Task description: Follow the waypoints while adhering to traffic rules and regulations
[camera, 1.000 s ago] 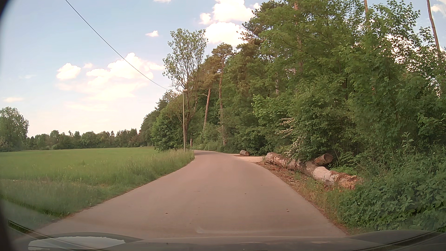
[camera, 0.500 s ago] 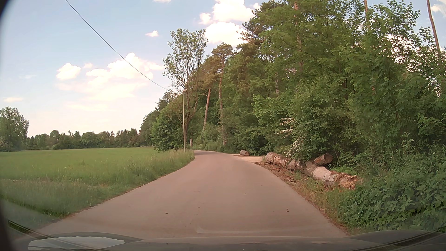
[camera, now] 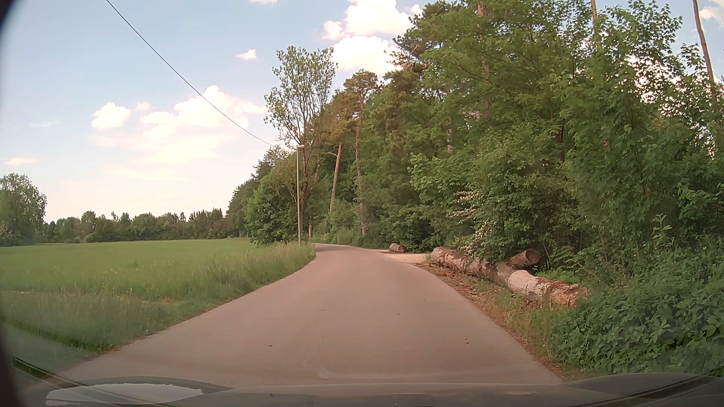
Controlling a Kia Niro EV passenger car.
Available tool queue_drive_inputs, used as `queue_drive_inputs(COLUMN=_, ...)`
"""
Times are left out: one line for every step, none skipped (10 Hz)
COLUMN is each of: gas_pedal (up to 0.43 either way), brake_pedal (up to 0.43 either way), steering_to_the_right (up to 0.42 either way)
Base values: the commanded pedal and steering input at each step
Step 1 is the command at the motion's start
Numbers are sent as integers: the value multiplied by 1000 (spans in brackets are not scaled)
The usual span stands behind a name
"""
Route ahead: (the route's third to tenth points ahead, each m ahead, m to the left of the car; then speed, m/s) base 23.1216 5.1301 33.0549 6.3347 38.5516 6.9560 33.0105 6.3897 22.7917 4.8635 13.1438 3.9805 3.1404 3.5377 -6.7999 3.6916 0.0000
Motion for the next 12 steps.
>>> queue_drive_inputs(gas_pedal=0, brake_pedal=421, steering_to_the_right=1)
queue_drive_inputs(gas_pedal=0, brake_pedal=421, steering_to_the_right=1)
queue_drive_inputs(gas_pedal=0, brake_pedal=421, steering_to_the_right=1)
queue_drive_inputs(gas_pedal=0, brake_pedal=421, steering_to_the_right=1)
queue_drive_inputs(gas_pedal=0, brake_pedal=415, steering_to_the_right=1)
queue_drive_inputs(gas_pedal=0, brake_pedal=415, steering_to_the_right=1)
queue_drive_inputs(gas_pedal=0, brake_pedal=415, steering_to_the_right=1)
queue_drive_inputs(gas_pedal=0, brake_pedal=402, steering_to_the_right=1)
queue_drive_inputs(gas_pedal=0, brake_pedal=390, steering_to_the_right=1)
queue_drive_inputs(gas_pedal=0, brake_pedal=384, steering_to_the_right=1)
queue_drive_inputs(gas_pedal=0, brake_pedal=384, steering_to_the_right=1)
queue_drive_inputs(gas_pedal=0, brake_pedal=384, steering_to_the_right=1)
